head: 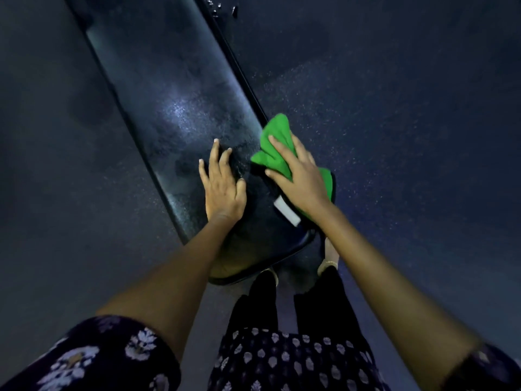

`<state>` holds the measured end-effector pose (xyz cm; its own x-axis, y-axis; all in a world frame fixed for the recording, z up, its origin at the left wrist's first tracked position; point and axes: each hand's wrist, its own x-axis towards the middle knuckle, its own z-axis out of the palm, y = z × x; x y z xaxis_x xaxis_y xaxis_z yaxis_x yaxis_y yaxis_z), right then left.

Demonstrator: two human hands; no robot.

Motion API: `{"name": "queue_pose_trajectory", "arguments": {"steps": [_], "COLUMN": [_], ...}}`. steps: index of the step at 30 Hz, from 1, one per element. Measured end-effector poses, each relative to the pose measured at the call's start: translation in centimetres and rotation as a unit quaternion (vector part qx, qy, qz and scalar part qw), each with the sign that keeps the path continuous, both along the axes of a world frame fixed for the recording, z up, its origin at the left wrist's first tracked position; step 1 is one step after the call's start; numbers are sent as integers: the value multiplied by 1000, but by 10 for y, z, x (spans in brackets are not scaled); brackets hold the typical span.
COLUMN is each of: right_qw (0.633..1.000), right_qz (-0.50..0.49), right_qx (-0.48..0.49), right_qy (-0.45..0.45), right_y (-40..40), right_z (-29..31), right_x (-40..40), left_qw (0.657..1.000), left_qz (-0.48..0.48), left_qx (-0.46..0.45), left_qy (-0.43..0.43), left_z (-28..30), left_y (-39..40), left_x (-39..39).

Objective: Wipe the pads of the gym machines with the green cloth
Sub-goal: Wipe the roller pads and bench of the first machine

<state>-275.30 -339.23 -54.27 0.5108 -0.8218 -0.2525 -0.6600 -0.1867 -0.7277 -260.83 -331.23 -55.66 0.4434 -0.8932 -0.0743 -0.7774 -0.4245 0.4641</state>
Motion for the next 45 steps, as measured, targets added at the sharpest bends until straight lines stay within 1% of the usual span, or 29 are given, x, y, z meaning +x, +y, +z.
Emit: {"name": "queue_pose_trajectory", "arguments": {"steps": [3,6,9,12,14,16,18,20,22,25,27,29,34,38,41,45], "right_qw": [1000,1000,999,995,993,994,996,998,997,995,995,995,997,996,994,992], "right_qz": [-5,22,44,66,75,81,79,63,52,49,41,30,18,32,29,39], "right_qx": [10,13,19,-7,-7,-2,6,28,46,72,84,86,67,83,98,105], "right_qy": [-15,-5,16,71,88,73,33,-11,-36,-40,-31,-32,-17,-13,-40,-55], "right_y": [44,57,21,-32,-57,-68,-65,-47,-22,7,6,-6,-70,-121,-134,-98], "right_z": [4,6,6,3,3,0,-1,-1,2,6,4,2,-11,-15,-17,-15], "right_x": [-46,-57,-24,33,64,73,60,31,-1,-33,-32,-17,51,102,108,69], "left_qw": [1000,1000,1000,999,999,991,967,951,956,971,976,976,974,974,977,975], "left_qz": [6,9,11,19,40,107,194,222,210,208,212,216,223,224,210,221], "left_qx": [-11,-8,5,13,-7,-52,-110,-144,-147,-86,-36,-25,-40,-28,-29,-8], "left_qy": [13,17,-3,-34,-5,55,126,157,142,84,29,-8,-13,-21,-31,-31], "left_z": [2,2,1,-1,0,4,7,10,10,3,-5,-12,-20,-20,-17,-16], "left_y": [0,1,2,0,0,-6,-17,-33,-57,-91,-101,-99,-99,-102,-107,-103], "left_x": [-1,-2,-2,-3,-4,-7,-5,1,9,19,20,19,21,21,24,22]}}
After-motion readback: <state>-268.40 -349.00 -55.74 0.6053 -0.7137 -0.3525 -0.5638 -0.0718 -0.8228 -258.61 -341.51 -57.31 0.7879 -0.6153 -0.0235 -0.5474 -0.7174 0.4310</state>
